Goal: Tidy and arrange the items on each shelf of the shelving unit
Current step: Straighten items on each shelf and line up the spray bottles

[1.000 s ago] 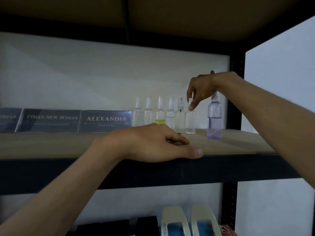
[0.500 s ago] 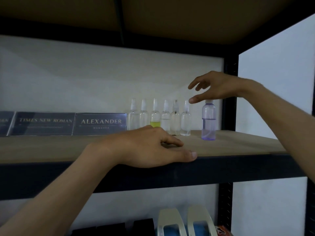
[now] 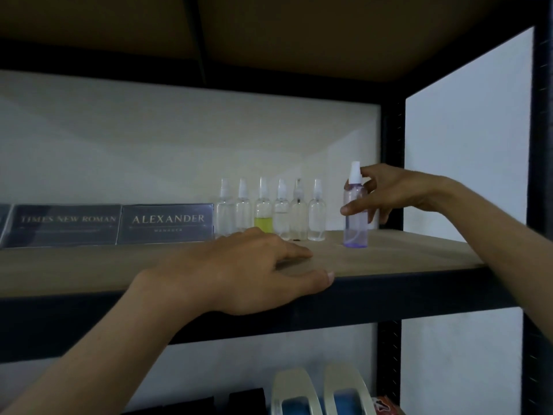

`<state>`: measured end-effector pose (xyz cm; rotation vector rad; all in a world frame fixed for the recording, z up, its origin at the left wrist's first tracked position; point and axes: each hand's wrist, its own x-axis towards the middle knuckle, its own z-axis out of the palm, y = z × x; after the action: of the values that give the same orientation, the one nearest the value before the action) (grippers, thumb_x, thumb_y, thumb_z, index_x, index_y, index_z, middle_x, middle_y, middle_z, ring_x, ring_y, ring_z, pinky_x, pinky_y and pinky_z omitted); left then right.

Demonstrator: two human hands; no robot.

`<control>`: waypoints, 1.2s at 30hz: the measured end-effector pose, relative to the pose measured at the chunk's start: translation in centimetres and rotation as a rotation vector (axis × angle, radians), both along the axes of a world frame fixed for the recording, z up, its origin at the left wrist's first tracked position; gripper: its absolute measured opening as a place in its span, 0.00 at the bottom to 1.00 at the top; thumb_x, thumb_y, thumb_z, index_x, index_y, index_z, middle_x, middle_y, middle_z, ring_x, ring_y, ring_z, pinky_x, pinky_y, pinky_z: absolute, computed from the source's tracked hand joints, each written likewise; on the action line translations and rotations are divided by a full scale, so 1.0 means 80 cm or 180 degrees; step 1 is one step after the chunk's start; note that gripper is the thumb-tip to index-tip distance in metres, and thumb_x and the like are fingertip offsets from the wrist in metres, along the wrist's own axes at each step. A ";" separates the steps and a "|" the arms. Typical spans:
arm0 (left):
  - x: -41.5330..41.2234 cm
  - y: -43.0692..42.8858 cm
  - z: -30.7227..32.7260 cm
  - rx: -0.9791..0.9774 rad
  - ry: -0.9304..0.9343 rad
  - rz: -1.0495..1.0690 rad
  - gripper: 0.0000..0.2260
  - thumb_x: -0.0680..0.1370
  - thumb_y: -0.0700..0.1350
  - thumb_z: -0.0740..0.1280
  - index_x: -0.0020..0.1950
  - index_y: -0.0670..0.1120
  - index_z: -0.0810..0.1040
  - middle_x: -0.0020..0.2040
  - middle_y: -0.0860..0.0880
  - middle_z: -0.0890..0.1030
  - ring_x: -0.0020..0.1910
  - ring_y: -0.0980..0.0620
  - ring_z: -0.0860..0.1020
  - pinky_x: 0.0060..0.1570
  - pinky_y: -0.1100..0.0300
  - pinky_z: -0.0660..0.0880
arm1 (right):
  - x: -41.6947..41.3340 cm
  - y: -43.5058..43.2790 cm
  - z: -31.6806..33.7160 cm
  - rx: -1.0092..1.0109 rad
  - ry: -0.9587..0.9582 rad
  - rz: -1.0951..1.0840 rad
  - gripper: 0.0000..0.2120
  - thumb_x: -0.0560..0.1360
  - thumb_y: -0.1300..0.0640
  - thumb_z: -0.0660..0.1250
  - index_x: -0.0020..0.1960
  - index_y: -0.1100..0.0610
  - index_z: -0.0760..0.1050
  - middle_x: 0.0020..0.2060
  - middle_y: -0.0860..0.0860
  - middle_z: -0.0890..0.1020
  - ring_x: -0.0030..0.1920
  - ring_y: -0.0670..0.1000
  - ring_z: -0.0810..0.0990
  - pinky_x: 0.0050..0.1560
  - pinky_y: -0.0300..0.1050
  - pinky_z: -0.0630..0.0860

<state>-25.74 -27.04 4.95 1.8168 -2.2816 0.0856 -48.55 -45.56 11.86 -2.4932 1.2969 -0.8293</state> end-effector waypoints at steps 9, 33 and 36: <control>0.004 -0.003 -0.003 0.0010 -0.0009 -0.0064 0.40 0.65 0.80 0.46 0.75 0.67 0.63 0.76 0.63 0.64 0.74 0.58 0.63 0.72 0.49 0.64 | 0.011 -0.015 0.000 0.0228 -0.0290 0.0144 0.30 0.62 0.50 0.81 0.61 0.56 0.77 0.50 0.56 0.85 0.45 0.54 0.87 0.44 0.46 0.84; 0.002 0.002 -0.001 0.0104 0.0080 -0.0097 0.39 0.67 0.78 0.48 0.76 0.65 0.63 0.77 0.61 0.64 0.74 0.58 0.63 0.73 0.51 0.63 | 0.029 -0.068 0.010 0.0410 -0.0136 0.0006 0.32 0.67 0.55 0.81 0.66 0.57 0.73 0.56 0.57 0.81 0.49 0.54 0.86 0.47 0.46 0.84; 0.001 0.003 0.000 0.0123 0.0067 -0.0099 0.40 0.66 0.77 0.48 0.76 0.65 0.63 0.77 0.62 0.63 0.74 0.58 0.62 0.73 0.51 0.62 | 0.031 -0.073 0.012 0.0385 -0.0063 -0.0014 0.31 0.67 0.54 0.81 0.65 0.56 0.73 0.56 0.56 0.81 0.50 0.54 0.85 0.48 0.46 0.84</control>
<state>-25.69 -26.81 4.99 1.7913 -2.3119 0.0171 -46.07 -51.43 12.83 -2.3838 1.3061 -0.7511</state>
